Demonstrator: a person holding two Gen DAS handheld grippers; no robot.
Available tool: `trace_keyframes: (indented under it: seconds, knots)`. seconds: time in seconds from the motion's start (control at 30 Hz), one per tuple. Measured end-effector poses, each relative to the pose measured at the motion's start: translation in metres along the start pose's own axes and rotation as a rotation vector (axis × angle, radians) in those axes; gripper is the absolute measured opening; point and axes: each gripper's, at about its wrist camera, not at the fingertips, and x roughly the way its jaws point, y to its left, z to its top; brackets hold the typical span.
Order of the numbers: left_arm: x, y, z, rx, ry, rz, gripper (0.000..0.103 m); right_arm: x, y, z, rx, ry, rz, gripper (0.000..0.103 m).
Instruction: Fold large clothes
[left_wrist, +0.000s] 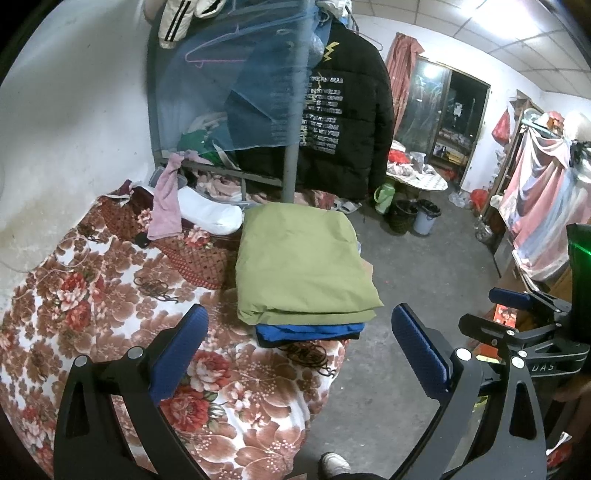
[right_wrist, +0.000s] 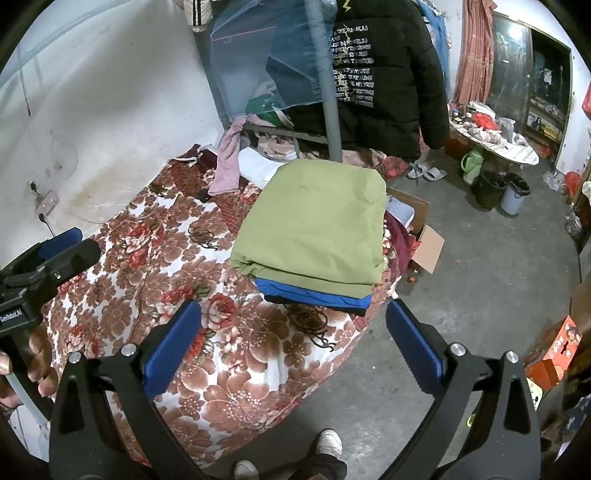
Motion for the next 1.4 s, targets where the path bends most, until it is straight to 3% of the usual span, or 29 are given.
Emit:
trace_keyframes:
  seconds: [0.57, 1.4]
  knots:
    - [0.019, 0.002, 0.009, -0.009, 0.024, 0.014, 0.098, 0.016, -0.002, 0.013, -0.010, 0.023, 0.009, 0.098]
    - [0.065, -0.023, 0.033, -0.030, 0.043, 0.078, 0.098, 0.051, -0.053, 0.054, -0.047, 0.063, 0.058, 0.098]
